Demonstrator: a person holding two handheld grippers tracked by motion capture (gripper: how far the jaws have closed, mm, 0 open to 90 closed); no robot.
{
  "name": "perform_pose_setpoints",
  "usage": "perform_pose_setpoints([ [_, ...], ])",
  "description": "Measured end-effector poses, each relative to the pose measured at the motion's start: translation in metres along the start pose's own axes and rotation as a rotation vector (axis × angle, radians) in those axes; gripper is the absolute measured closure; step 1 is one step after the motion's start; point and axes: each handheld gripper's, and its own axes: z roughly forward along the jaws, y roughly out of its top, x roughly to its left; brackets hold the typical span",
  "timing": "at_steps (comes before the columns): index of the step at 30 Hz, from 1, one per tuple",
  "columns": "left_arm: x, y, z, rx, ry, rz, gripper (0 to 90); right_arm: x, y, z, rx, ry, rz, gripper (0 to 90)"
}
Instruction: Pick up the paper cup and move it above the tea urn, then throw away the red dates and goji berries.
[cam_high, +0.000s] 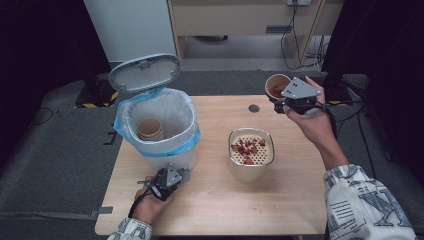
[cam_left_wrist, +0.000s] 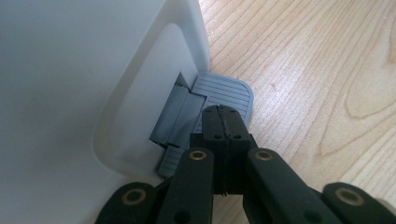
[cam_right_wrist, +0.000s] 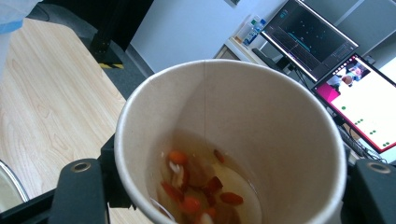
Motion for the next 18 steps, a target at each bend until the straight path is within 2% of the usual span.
perform_pose_setpoints([
  [4, 0.000, 0.000, 0.000, 0.000, 0.001, 0.003, 89.9, 0.001, 0.001, 0.001, 0.000, 0.001, 0.000, 29.6],
  [9, 0.000, 0.000, 0.000, 0.000, 0.000, 0.002, 89.9, 0.007, 0.007, 0.002, -0.012, 0.030, -0.041, 29.5],
  [13, 0.000, 0.000, 0.000, 0.000, 0.000, 0.003, 89.9, 0.004, 0.007, 0.001, -0.002, 0.013, -0.036, 29.5],
  [18, 0.000, 0.000, 0.000, -0.001, -0.001, 0.002, 89.9, 0.010, 0.010, 0.002, -0.012, 0.031, -0.063, 29.5],
])
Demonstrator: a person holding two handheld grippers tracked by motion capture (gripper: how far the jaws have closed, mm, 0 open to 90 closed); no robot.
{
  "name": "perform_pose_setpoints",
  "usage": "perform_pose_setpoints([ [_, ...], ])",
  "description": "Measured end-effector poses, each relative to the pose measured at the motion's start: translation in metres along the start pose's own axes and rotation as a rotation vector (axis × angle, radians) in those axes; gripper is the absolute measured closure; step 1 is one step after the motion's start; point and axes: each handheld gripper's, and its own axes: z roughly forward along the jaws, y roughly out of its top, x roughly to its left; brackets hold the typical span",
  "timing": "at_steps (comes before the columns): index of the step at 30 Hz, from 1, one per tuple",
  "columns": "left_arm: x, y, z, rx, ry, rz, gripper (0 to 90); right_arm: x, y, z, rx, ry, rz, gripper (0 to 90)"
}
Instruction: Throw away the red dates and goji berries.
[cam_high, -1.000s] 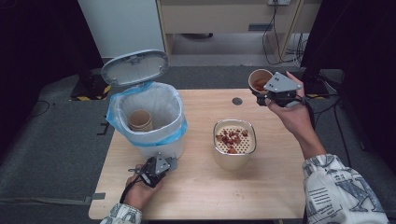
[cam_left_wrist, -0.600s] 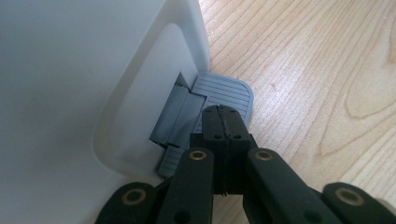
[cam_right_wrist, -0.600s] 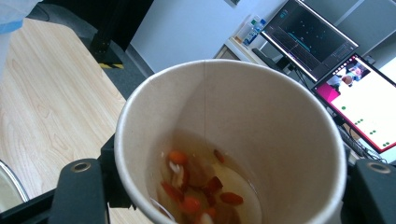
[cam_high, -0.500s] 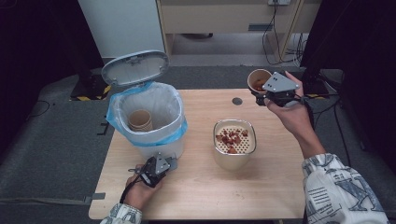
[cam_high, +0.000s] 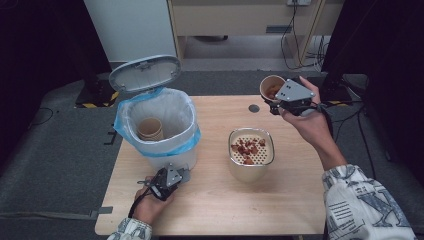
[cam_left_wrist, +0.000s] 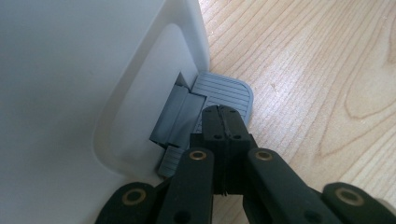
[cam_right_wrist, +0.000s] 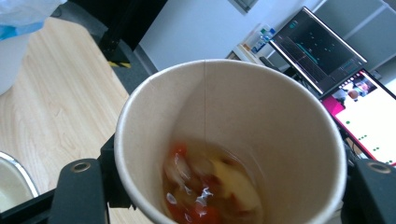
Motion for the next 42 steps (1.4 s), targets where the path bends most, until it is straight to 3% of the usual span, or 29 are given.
perform_pose_setpoints([
  [6, 0.000, 0.000, 0.000, 0.001, 0.000, 0.000, 89.9, 0.001, 0.000, 0.002, 0.010, -0.003, -0.006, 29.4],
  [16, 0.000, 0.000, 0.000, 0.001, 0.000, -0.002, 90.0, 0.012, 0.002, 0.002, 0.004, 0.033, -0.046, 29.4],
  [23, 0.000, 0.000, 0.000, 0.000, -0.002, -0.005, 89.9, 0.013, -0.003, -0.002, 0.018, 0.021, -0.080, 29.3],
  [36, 0.000, 0.000, 0.000, -0.001, -0.002, -0.004, 89.9, 0.021, -0.003, -0.006, 0.029, 0.011, -0.202, 29.3],
  [42, 0.000, 0.000, 0.000, 0.004, -0.001, 0.002, 89.9, 0.023, -0.005, -0.007, 0.037, 0.010, -0.236, 29.3],
])
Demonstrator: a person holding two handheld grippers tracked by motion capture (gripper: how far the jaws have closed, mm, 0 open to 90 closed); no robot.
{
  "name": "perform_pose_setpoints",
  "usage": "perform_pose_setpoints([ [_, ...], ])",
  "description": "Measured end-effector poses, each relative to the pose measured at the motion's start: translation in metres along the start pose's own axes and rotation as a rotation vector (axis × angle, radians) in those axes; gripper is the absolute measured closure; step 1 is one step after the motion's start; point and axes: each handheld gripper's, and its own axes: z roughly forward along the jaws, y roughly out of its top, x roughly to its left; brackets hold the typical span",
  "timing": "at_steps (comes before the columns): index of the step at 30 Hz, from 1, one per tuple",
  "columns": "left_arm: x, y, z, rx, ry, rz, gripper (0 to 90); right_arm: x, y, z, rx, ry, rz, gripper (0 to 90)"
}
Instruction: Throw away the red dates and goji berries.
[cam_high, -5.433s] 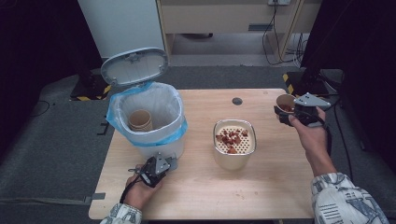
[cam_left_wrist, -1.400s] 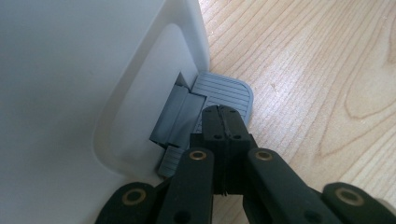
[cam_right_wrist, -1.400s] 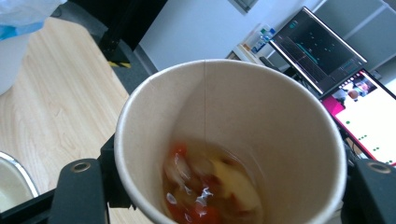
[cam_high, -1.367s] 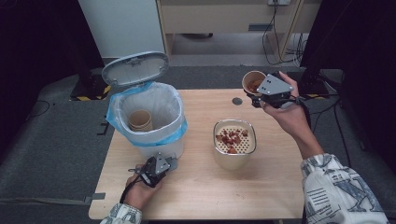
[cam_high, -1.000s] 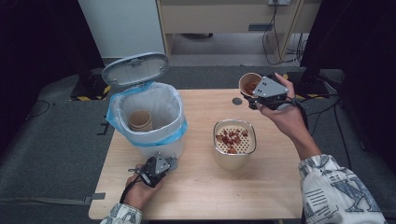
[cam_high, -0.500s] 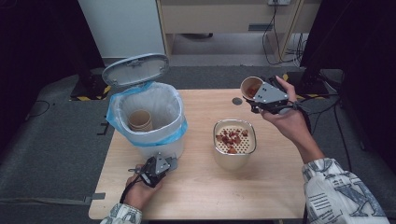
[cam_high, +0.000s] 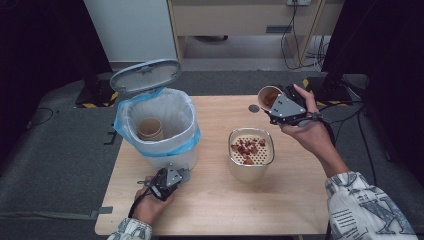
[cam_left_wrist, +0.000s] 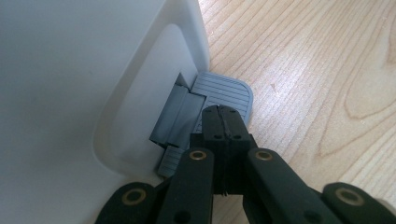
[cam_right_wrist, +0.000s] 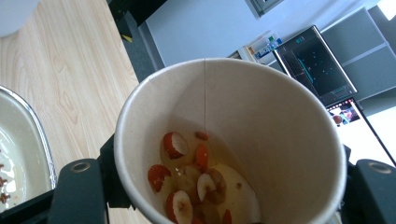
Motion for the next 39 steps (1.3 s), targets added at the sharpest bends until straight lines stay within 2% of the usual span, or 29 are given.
perform_pose_setpoints([
  [12, 0.000, 0.000, 0.000, 0.000, 0.001, 0.000, 89.9, 0.001, 0.000, -0.004, 0.012, -0.020, -0.068, 29.3],
  [28, 0.000, 0.000, 0.000, -0.001, 0.001, 0.000, 89.9, -0.002, 0.002, -0.007, -0.006, -0.035, -0.095, 29.4],
  [39, -0.001, 0.000, 0.000, -0.003, 0.003, -0.002, 89.9, -0.001, 0.007, -0.011, 0.003, -0.051, -0.170, 29.5],
])
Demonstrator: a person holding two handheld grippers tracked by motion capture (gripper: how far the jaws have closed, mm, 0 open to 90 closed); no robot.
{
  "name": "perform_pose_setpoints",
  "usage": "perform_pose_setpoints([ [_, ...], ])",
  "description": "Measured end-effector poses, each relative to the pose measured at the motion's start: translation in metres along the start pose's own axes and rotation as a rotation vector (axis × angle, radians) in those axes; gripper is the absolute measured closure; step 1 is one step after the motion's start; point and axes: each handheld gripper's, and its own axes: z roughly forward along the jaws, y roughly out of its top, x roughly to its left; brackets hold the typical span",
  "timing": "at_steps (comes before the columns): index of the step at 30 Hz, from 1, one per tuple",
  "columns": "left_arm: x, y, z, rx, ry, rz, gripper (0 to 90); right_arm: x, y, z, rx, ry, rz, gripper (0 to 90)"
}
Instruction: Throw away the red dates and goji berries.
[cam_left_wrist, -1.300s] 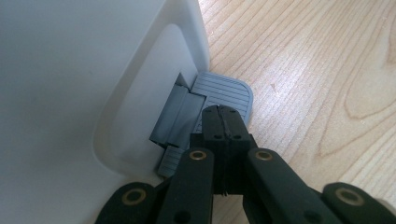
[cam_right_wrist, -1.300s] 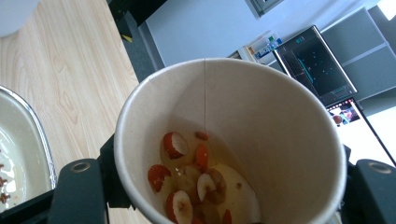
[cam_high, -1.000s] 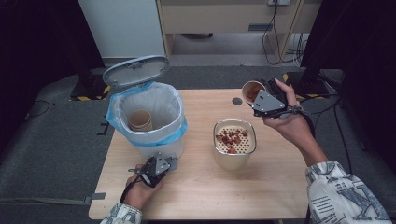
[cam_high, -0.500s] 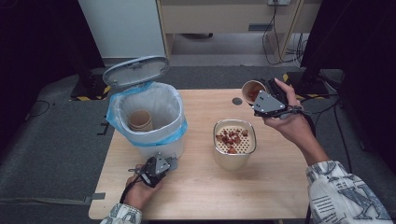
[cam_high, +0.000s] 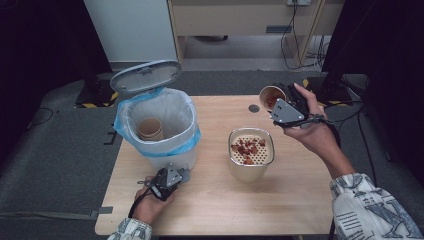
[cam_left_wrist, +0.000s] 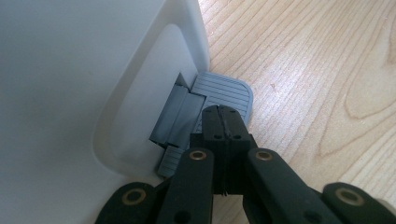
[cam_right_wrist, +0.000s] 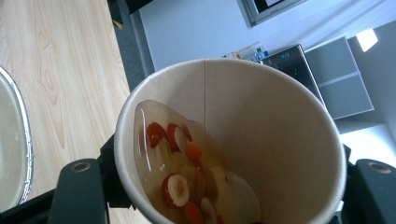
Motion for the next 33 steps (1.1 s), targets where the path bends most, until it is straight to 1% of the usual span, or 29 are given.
perform_pose_setpoints([
  [9, 0.000, 0.000, 0.000, 0.000, 0.000, 0.000, 89.9, 0.003, 0.005, -0.001, 0.007, -0.012, -0.066, 29.5],
  [17, 0.000, 0.000, 0.000, 0.000, 0.001, 0.000, 89.9, 0.005, 0.008, -0.002, 0.009, -0.015, -0.109, 29.5],
  [24, 0.000, 0.000, 0.000, 0.000, 0.001, 0.000, 89.9, 0.007, 0.010, -0.002, 0.023, -0.021, -0.145, 29.5],
  [27, 0.000, 0.000, 0.000, 0.000, 0.001, 0.000, 89.9, 0.008, 0.011, -0.002, 0.026, -0.018, -0.166, 29.5],
  [29, 0.000, 0.000, 0.000, 0.002, 0.001, 0.001, 89.9, 0.009, 0.011, -0.002, 0.032, -0.020, -0.189, 29.5],
  [33, 0.000, 0.000, 0.000, 0.001, 0.000, 0.000, 89.9, 0.010, 0.012, -0.002, 0.037, -0.022, -0.208, 29.5],
])
